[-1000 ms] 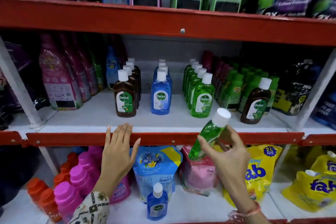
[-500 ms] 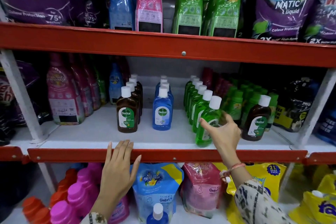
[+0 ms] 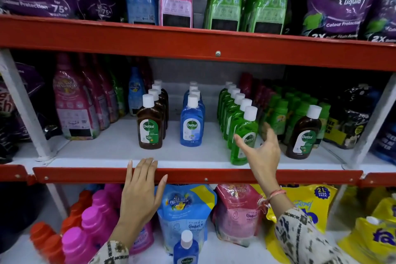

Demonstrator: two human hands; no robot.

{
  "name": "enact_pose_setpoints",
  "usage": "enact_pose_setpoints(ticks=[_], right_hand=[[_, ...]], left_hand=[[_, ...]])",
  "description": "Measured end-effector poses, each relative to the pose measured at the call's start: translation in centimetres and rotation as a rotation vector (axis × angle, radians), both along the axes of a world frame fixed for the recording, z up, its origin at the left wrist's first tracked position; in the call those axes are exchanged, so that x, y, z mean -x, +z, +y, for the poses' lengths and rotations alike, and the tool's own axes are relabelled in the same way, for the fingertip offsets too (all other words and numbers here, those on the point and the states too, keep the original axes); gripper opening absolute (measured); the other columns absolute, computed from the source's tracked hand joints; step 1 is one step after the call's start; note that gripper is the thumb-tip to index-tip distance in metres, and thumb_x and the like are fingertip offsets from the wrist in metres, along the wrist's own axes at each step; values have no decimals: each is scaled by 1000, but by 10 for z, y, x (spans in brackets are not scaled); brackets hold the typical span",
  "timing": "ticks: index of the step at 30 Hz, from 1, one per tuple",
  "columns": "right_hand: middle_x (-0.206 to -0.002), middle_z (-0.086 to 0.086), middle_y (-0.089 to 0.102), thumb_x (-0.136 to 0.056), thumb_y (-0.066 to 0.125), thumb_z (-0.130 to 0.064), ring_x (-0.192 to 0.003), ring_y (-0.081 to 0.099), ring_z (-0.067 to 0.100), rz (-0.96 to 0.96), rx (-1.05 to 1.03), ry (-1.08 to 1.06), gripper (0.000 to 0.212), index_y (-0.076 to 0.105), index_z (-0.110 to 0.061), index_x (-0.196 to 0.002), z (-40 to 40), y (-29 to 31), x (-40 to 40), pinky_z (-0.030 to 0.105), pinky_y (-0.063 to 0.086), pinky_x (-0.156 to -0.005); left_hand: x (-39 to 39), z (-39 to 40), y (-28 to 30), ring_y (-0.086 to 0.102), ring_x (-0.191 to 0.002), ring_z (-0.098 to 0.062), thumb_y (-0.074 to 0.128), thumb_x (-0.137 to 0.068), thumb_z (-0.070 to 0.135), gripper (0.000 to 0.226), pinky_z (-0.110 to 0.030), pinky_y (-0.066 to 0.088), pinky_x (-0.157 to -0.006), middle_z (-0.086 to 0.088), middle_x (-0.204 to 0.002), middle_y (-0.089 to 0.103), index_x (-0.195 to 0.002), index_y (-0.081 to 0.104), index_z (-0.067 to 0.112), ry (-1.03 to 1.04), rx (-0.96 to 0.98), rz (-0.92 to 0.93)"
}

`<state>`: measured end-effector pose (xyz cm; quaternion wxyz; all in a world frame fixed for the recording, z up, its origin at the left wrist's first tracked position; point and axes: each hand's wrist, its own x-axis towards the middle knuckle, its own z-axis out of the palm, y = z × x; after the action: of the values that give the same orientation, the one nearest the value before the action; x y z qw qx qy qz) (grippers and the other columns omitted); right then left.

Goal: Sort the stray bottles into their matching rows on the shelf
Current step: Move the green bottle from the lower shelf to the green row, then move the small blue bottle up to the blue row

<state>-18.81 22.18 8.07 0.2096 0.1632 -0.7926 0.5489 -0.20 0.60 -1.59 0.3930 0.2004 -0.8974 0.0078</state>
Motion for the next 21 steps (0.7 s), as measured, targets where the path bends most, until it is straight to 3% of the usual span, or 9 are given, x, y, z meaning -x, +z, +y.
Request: enact_pose_setpoints(ticks=[5,8,10,15,18,21], right_hand=[[-127,5,50,-83,72,-33,-115,46,15,222,171,-45,59,47,-13,-133,-4,-28,-48,36,45,-99],[-123,5,50,-84,69,-30,-112,48,17,208,174,14,55,47,-9,-130,-13,-66,-80,31,44,-96],[-123,5,49,-82,71,-33,-113,48,19,120,108,90,60,45,-9,-131,-19,-106,-101,30,42,-99],[-120,3,42,-63,76,-59,-119,41,24,-339,-132,206,96,37,-10,-135,-38,-208,-152,33,36,-102],[-118,10,41,-56,86,-52,-119,43,35,-548,-167,187,107,36,0,-135,-53,-238,-169,40,36,-102],[-109,4,36,-57,90,-37,-112,49,37,-592,-127,145,97,38,1,-129,-66,-250,-173,45,47,-93]], left_hand=[[0,3,1,53,-124,-30,34,-98,45,57,-50,21,-120,-15,-126,62,-123,58,1,16,-14,-2],[-1,2,0,52,-125,-31,33,-99,45,56,-51,20,-120,-16,-126,62,-123,57,1,10,-12,3],[-1,1,0,51,-125,-31,34,-100,44,54,-50,18,-121,-16,-126,61,-123,57,1,4,-7,12],[1,-1,0,50,-125,-31,33,-101,43,52,-49,17,-121,-15,-127,61,-123,56,1,-3,6,24],[1,-2,0,51,-124,-31,34,-101,42,51,-49,18,-121,-15,-125,61,-122,56,2,-6,1,28],[0,-2,0,51,-125,-30,34,-101,42,51,-49,20,-120,-14,-126,62,-123,57,2,-8,-8,24]])
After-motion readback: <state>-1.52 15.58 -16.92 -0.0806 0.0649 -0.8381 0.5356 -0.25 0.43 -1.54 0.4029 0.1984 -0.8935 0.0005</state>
